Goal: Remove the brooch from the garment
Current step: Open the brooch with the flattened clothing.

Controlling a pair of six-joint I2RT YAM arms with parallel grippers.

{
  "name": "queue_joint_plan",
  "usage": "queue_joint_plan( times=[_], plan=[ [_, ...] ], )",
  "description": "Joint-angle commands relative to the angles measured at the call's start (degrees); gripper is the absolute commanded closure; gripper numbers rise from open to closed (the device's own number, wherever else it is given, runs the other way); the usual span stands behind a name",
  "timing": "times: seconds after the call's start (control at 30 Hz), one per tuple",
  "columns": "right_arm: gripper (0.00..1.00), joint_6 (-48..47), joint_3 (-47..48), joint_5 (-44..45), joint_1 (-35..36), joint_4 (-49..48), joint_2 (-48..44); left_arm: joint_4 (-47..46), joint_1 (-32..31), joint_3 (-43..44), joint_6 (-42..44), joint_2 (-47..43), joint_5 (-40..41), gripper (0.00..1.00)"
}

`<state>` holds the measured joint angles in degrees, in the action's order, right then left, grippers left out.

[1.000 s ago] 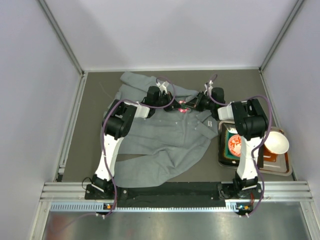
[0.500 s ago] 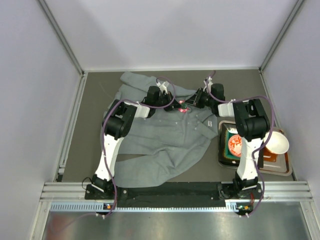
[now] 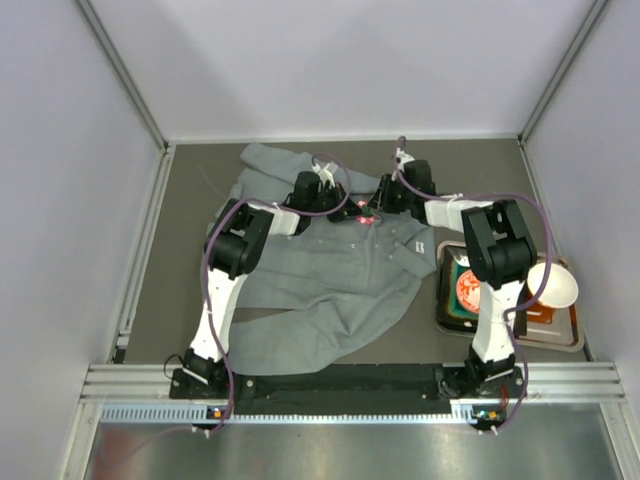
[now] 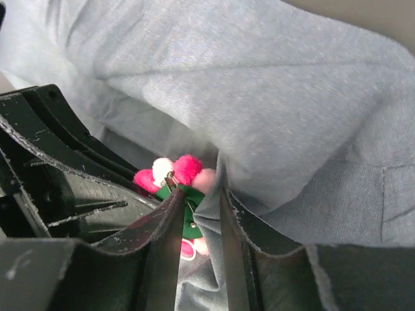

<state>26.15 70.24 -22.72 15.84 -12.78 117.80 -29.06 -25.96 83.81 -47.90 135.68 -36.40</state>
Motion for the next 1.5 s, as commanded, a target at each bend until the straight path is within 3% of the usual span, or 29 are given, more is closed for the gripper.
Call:
queue_joint_plan(
  times=[0.0, 0.23, 0.4, 1.03, 1.47],
  plan=[
    [0.70, -10.8, 4.2, 13.5, 5.1, 10.4, -4.0, 0.2, 0.0, 1.0, 1.1, -0.1, 1.6, 1.00],
    [0.71, -15.1, 4.9, 22.1, 7.8, 11.9, -5.7, 0.3, 0.0, 1.2, 1.3, 0.2, 1.0, 1.00],
    [0.71, -16.2, 2.8, 23.7, 8.5, 10.2, -7.8, 0.5, 0.0, 1.1, 1.5, 0.3, 1.0, 1.00],
    [0.72, -15.8, 5.1, 14.5, 8.2, 8.9, -4.6, -0.3, 0.0, 0.9, 1.5, 0.3, -0.2, 1.00],
    [0.72, -16.0, 8.1, 13.9, 7.5, 10.2, -1.6, -0.9, 0.0, 0.9, 1.1, 0.5, -0.5, 1.00]
  ],
)
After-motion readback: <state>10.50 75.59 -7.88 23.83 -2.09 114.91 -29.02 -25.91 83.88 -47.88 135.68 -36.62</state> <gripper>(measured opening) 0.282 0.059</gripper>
